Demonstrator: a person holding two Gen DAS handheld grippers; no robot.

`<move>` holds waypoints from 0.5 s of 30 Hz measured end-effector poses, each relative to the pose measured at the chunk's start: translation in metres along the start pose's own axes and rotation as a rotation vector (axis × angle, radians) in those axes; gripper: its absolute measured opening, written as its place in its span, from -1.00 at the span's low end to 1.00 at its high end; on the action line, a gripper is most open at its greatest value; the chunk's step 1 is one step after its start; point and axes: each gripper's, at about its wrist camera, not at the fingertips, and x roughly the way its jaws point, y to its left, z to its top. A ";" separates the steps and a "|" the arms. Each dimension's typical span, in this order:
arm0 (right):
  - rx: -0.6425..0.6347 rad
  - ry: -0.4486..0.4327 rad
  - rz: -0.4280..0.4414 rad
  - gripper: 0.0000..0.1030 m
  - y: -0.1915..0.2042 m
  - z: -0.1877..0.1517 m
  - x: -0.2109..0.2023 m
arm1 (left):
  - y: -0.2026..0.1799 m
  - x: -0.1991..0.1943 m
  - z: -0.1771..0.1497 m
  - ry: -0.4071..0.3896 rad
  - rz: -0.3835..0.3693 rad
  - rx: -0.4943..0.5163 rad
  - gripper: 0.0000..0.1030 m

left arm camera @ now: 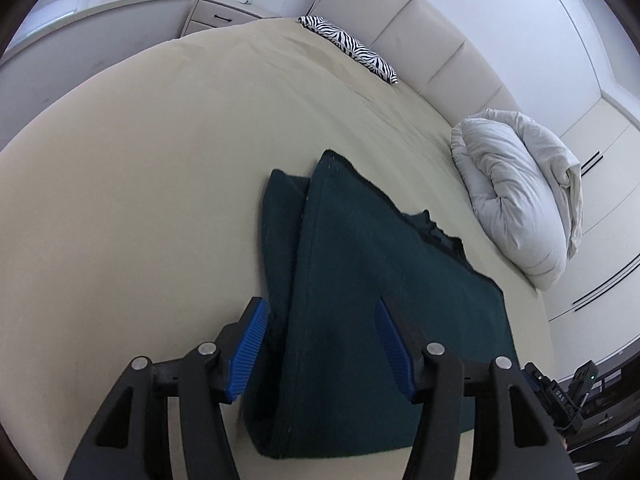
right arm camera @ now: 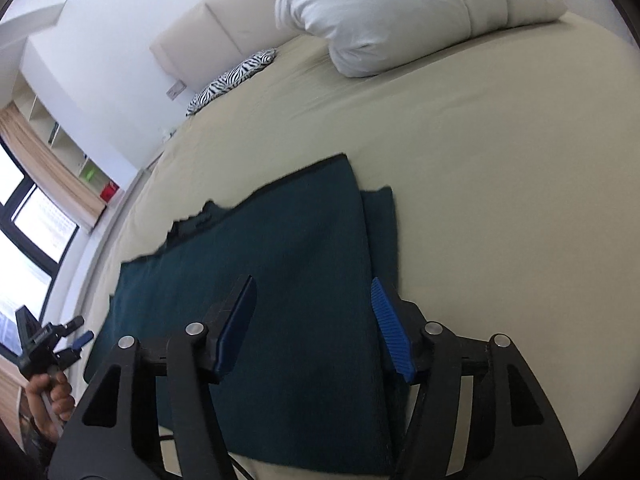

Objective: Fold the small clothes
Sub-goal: 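Open both grippers and release the folded sweater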

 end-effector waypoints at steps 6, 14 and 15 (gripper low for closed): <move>-0.082 0.027 -0.061 0.04 -0.002 -0.051 -0.024 | -0.006 -0.006 -0.025 -0.035 0.088 0.118 -0.02; -0.069 0.031 -0.053 0.03 -0.010 -0.069 -0.039 | -0.008 -0.007 -0.031 -0.056 0.140 0.179 -0.53; -0.075 0.036 -0.055 -0.01 -0.009 -0.070 -0.038 | -0.008 -0.008 -0.031 -0.062 0.145 0.178 -0.57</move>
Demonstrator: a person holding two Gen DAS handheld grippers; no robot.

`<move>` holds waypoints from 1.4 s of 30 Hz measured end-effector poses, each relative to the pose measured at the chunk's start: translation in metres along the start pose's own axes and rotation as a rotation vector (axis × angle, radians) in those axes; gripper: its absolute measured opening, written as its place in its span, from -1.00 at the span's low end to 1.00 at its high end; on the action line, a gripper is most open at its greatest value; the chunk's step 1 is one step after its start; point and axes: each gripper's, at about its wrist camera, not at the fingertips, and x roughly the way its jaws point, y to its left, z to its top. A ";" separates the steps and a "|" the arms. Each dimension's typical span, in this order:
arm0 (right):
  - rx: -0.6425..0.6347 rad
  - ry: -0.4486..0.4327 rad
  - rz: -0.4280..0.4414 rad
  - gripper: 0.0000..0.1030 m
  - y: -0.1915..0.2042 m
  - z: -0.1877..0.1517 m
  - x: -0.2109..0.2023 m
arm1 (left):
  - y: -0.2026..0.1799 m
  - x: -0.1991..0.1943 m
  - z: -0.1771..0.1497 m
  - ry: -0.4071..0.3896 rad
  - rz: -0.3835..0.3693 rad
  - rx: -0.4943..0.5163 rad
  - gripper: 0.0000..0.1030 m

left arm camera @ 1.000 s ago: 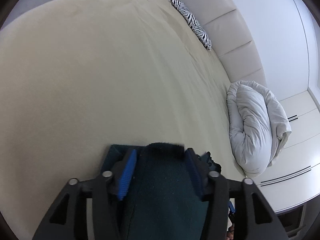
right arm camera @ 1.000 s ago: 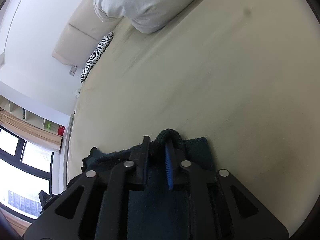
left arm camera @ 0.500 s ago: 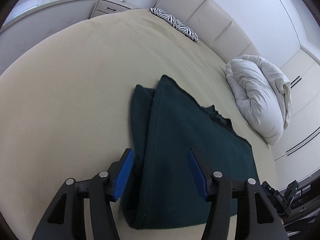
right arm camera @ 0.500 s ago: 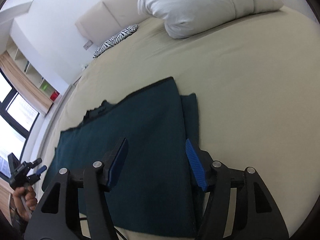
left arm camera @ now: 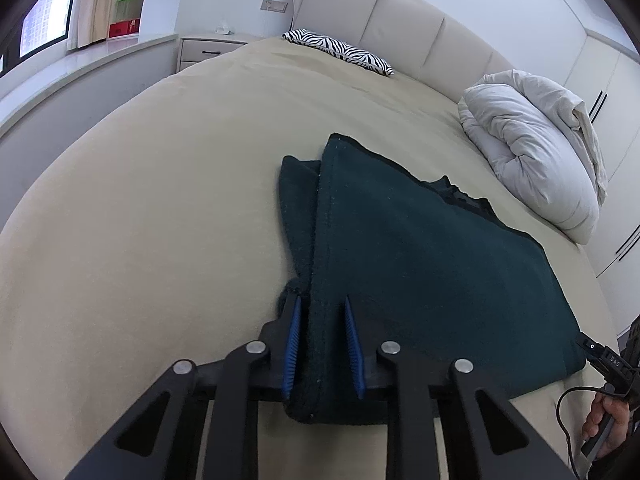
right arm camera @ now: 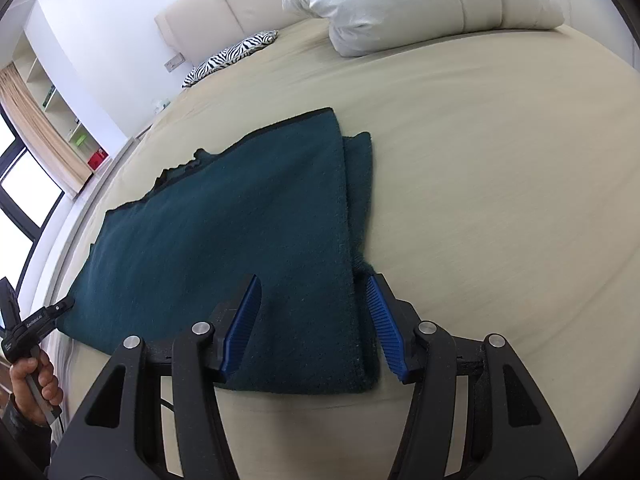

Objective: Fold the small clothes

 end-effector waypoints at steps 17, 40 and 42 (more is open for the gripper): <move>0.028 -0.060 -0.121 -0.10 -0.005 -0.007 -0.011 | -0.007 -0.009 -0.014 -0.027 0.057 0.043 -0.86; 0.047 -0.021 -0.088 -0.90 -0.012 -0.030 -0.020 | 0.002 -0.016 -0.031 -0.003 0.038 0.036 -0.86; 0.070 -0.022 -0.076 -0.90 -0.017 -0.032 -0.021 | 0.004 -0.017 -0.034 -0.001 0.037 0.035 -0.86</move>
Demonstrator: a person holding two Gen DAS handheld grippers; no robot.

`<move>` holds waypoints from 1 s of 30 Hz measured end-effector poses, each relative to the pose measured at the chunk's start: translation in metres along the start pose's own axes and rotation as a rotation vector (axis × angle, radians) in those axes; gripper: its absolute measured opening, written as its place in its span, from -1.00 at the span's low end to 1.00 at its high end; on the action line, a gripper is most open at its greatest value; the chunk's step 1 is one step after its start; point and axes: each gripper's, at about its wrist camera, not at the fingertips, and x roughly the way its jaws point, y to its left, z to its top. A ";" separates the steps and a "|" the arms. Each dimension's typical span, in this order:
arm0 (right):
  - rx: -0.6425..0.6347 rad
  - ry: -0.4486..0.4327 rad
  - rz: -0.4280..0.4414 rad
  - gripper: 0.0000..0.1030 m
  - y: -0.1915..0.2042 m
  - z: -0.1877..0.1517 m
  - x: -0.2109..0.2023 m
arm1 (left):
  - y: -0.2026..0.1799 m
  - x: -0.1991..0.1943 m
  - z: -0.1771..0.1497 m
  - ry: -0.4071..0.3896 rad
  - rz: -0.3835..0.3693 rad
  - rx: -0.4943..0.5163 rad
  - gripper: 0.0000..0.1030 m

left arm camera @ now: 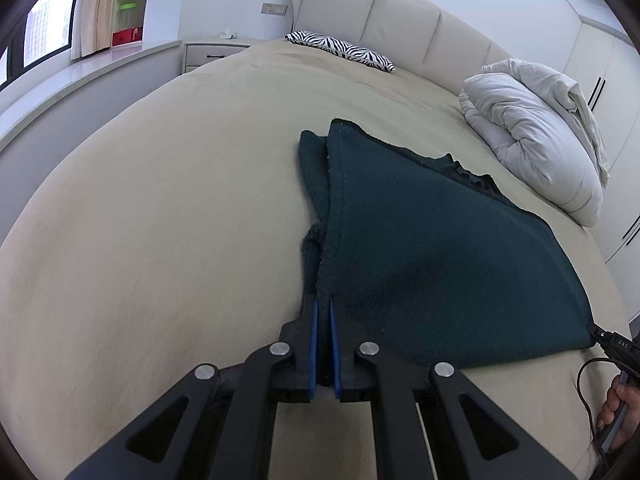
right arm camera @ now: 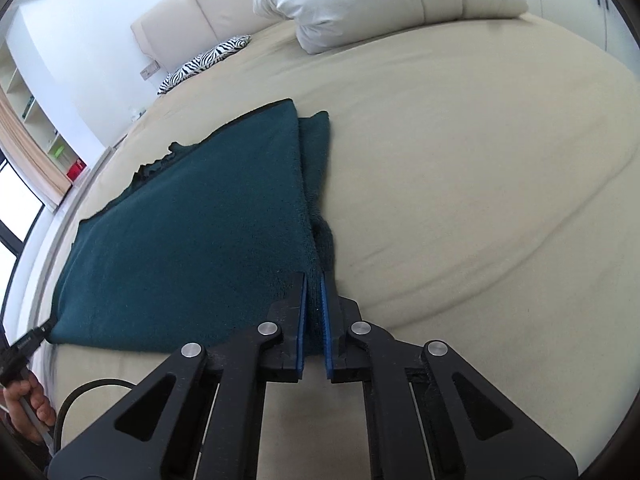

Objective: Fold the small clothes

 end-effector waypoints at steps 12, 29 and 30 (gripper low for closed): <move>-0.032 0.009 -0.021 -0.92 0.005 -0.006 -0.004 | 0.007 0.004 0.000 0.018 -0.026 -0.043 -0.86; -0.034 0.057 -0.043 -0.92 0.004 -0.013 0.001 | 0.006 0.007 -0.002 0.024 -0.011 -0.038 -0.85; -0.033 0.054 -0.042 -0.92 0.004 -0.014 0.000 | 0.006 0.007 -0.002 0.025 -0.011 -0.039 -0.85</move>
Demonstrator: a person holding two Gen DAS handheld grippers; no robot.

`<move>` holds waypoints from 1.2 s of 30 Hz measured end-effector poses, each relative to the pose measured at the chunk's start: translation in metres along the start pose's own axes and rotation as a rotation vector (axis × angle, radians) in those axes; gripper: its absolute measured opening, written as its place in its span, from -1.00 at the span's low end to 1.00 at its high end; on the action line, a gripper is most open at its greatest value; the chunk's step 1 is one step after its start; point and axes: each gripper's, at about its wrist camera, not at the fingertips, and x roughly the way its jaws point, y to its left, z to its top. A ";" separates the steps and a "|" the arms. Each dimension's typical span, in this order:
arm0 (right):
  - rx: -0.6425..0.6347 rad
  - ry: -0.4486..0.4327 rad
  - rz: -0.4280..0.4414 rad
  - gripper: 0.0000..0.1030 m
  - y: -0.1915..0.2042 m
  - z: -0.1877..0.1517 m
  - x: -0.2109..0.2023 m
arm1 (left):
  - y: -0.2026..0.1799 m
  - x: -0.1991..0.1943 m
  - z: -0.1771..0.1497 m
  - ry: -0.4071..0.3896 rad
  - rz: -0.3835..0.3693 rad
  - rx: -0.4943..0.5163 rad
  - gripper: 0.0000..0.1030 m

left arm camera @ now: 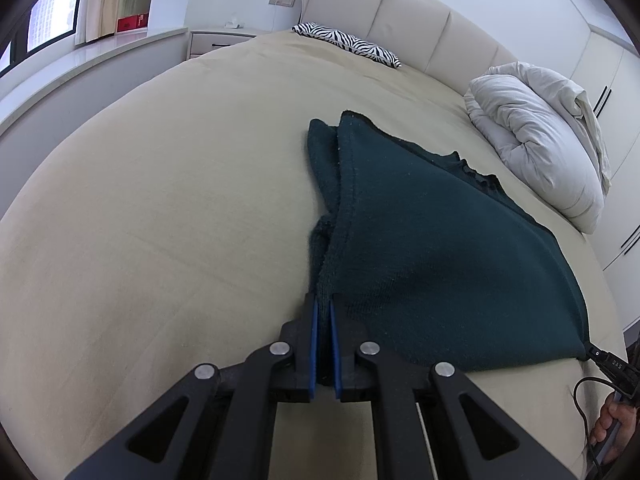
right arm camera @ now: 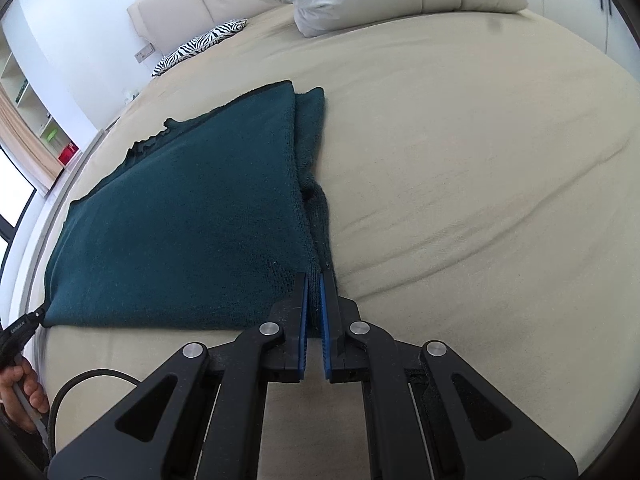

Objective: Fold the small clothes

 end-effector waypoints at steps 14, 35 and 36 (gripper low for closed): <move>0.028 0.000 0.033 -0.91 -0.006 0.002 0.007 | 0.001 0.000 -0.001 -0.003 0.002 0.009 -0.85; 0.046 -0.147 0.067 -0.09 0.019 0.046 -0.054 | -0.038 -0.052 0.029 -0.183 0.030 0.045 -0.64; 0.045 -0.150 0.123 0.31 0.029 0.056 -0.050 | -0.051 -0.049 0.036 -0.192 0.022 0.078 -0.63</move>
